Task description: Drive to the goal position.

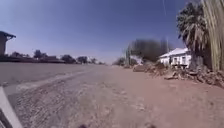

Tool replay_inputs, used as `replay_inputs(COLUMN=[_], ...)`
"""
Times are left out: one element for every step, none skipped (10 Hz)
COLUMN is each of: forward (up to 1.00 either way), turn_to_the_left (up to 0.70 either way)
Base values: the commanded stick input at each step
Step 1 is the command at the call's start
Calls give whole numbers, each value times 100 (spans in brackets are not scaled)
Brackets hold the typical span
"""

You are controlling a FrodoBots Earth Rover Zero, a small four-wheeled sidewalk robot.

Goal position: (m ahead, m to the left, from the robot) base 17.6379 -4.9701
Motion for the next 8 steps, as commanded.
replay_inputs(forward=[70,70,70,70,70,70,70,70], turn_to_the_left=[0,0,0,0,0,0,0,0])
